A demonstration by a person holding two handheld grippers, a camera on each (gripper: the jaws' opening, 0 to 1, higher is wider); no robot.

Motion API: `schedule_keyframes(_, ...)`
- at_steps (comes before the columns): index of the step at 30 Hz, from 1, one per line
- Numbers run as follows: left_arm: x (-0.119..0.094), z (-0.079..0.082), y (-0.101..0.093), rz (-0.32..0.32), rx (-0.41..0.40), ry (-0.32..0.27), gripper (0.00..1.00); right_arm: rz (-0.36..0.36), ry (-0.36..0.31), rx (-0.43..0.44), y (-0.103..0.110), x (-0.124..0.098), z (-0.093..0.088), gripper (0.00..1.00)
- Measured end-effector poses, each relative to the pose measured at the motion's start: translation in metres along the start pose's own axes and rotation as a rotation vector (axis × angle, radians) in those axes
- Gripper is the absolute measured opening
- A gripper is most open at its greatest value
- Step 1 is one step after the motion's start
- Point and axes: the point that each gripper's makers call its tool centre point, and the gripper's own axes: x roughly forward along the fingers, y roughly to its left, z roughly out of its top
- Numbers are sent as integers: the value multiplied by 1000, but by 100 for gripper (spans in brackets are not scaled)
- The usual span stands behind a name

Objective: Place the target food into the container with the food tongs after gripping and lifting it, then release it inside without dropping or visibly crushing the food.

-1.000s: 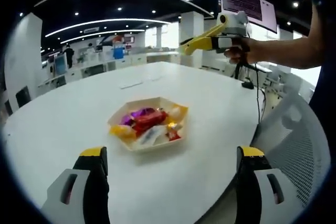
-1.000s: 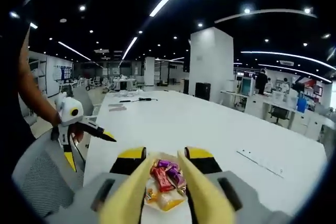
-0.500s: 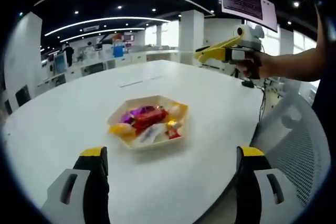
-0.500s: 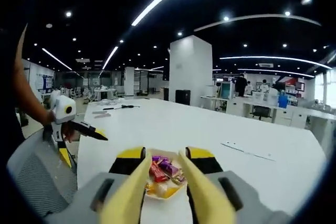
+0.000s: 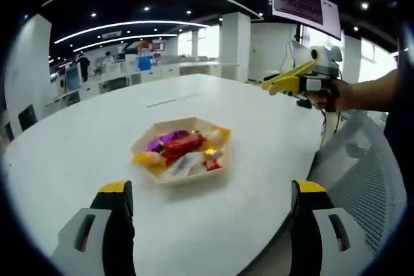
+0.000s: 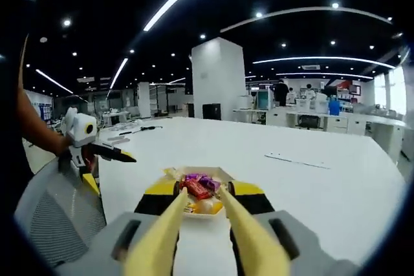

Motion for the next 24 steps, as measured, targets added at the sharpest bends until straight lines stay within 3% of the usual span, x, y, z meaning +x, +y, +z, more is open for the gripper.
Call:
schedule_keyframes(9,0,-1,3,11,-14,0,99,-29,1,-7,1,0,-2,29)
schedule_keyframes(11,-1,0,3,14,-10,1,99,-21,14,17,3,3,-7,29)
schedule_keyframes(13,-2,1,4,12,-12,-4,99,-12,39,-24,5,4,-12,29)
schedule_keyframes(16,-2,2,4,1,-19,-4,99,9,31,-6,10,5,-10,29)
schedule_keyframes(18,-1,4,-6,-62,6,-13,96,29,28,-6,14,6,-10,29)
schedule_keyframes(20,-1,4,-8,-72,70,5,97,52,26,3,18,6,-9,29)
schedule_keyframes(24,0,11,-13,-123,54,15,95,77,24,8,22,6,-6,29)
